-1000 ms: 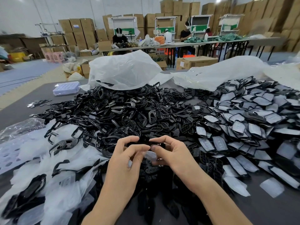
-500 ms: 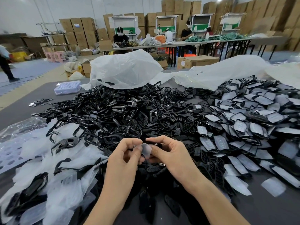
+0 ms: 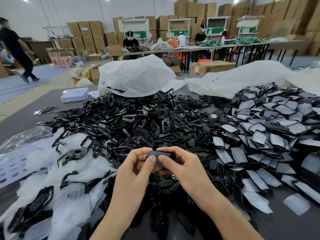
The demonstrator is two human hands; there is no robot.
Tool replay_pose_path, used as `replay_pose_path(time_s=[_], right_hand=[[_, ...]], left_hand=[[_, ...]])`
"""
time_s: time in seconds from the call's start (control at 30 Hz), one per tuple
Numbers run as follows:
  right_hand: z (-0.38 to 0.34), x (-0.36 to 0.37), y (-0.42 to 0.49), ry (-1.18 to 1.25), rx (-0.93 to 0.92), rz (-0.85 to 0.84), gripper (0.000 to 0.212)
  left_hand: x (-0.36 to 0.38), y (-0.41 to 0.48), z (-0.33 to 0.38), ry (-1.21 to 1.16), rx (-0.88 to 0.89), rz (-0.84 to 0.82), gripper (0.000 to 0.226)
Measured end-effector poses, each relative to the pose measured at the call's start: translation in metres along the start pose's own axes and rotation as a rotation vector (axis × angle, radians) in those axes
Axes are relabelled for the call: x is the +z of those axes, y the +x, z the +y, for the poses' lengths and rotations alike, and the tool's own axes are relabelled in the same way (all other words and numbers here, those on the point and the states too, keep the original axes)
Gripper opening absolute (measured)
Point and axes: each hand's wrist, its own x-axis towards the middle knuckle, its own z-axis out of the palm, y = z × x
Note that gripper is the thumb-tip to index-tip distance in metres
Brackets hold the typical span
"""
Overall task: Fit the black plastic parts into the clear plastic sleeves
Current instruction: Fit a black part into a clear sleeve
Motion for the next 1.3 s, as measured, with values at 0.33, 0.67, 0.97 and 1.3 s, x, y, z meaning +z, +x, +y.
replay_pose_path(time_s=[0.33, 0.67, 0.97, 1.3], right_hand=[[0.002, 0.001, -0.003, -0.047, -0.030, 0.017, 0.024], [0.004, 0.001, -0.003, -0.140, -0.066, 0.038, 0.019], [0.000, -0.003, -0.003, -0.197, -0.064, 0.008, 0.027], [-0.001, 0.000, -0.005, -0.240, -0.065, -0.001, 0.027]], left_hand=[[0.003, 0.002, -0.004, 0.152, 0.035, 0.019, 0.017], [0.007, -0.005, 0.000, 0.129, 0.055, -0.024, 0.028], [0.008, -0.005, 0.003, 0.148, 0.040, -0.053, 0.024], [0.008, -0.008, -0.003, 0.290, 0.080, 0.013, 0.028]])
